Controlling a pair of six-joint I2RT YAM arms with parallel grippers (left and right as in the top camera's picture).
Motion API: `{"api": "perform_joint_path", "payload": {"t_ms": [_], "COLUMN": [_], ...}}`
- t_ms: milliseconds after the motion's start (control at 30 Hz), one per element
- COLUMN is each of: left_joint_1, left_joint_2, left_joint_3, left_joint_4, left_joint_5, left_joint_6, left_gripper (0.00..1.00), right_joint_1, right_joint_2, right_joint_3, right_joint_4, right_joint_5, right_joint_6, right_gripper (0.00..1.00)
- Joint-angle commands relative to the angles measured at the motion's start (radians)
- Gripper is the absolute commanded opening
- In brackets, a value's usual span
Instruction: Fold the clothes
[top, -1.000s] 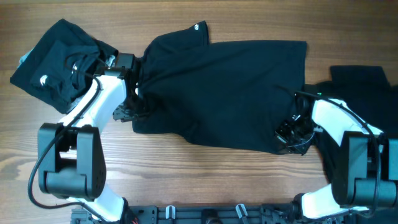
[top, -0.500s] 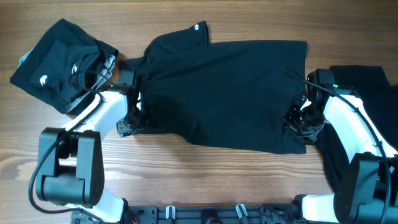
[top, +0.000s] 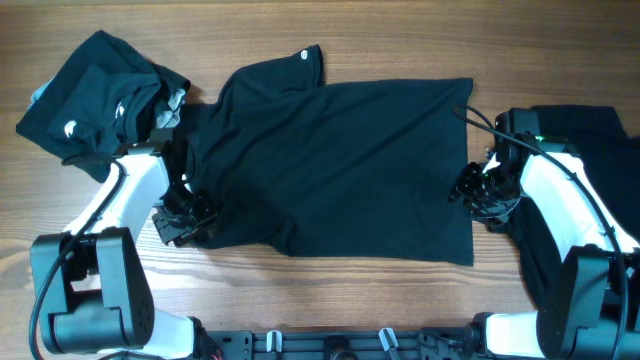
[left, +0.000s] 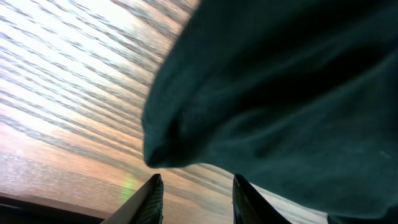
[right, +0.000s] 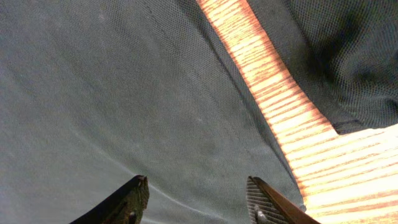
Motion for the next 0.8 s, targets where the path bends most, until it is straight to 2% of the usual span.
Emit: {"api": "perform_joint_path", "payload": {"t_ms": [0, 67, 133, 200, 233, 300, 400, 433, 500, 600, 667, 767], "left_joint_1": [0.003, 0.003, 0.003, 0.003, 0.003, 0.003, 0.002, 0.000, 0.000, -0.030, -0.057, -0.070], "left_joint_2": [-0.025, -0.042, -0.063, -0.068, -0.068, -0.068, -0.066, -0.063, -0.060, -0.020, 0.050, 0.134], "left_joint_3": [0.074, 0.157, 0.236, 0.268, 0.270, 0.270, 0.270, 0.270, 0.270, 0.270, 0.270, 0.270], "left_joint_4": [-0.027, -0.063, -0.069, -0.035, -0.005, 0.044, 0.190, 0.237, 0.316, 0.382, 0.409, 0.431], "left_joint_5": [0.033, 0.032, 0.029, 0.029, 0.029, 0.029, 0.029, 0.032, 0.034, 0.032, 0.024, -0.021], "left_joint_6": [0.018, 0.045, 0.047, 0.047, 0.047, 0.047, 0.047, 0.047, 0.061, 0.126, 0.152, 0.152], "left_gripper": [0.36, 0.36, 0.41, 0.44, 0.47, 0.49, 0.49, 0.52, 0.53, 0.54, 0.54, 0.52], "right_joint_1": [-0.004, -0.019, -0.040, -0.042, -0.042, -0.042, -0.043, -0.048, -0.089, -0.172, -0.185, -0.185], "right_joint_2": [-0.008, 0.019, 0.059, 0.095, 0.114, 0.127, 0.127, 0.127, 0.127, 0.126, 0.126, 0.126], "right_joint_3": [-0.021, -0.050, -0.076, -0.101, -0.113, -0.117, -0.118, -0.118, -0.117, -0.114, -0.093, -0.052], "right_joint_4": [0.026, 0.047, 0.061, 0.074, 0.089, 0.100, 0.099, 0.085, 0.032, 0.017, 0.004, -0.035], "right_joint_5": [0.086, 0.108, 0.107, 0.092, 0.070, 0.016, 0.033, 0.108, 0.198, 0.151, 0.094, 0.090], "right_joint_6": [0.034, 0.044, 0.049, 0.045, 0.040, 0.021, 0.025, 0.045, 0.081, 0.016, -0.033, -0.041], "right_gripper": [0.57, 0.57, 0.57, 0.57, 0.53, 0.44, 0.09, 0.04, 0.04, 0.04, 0.17, 0.18]}}
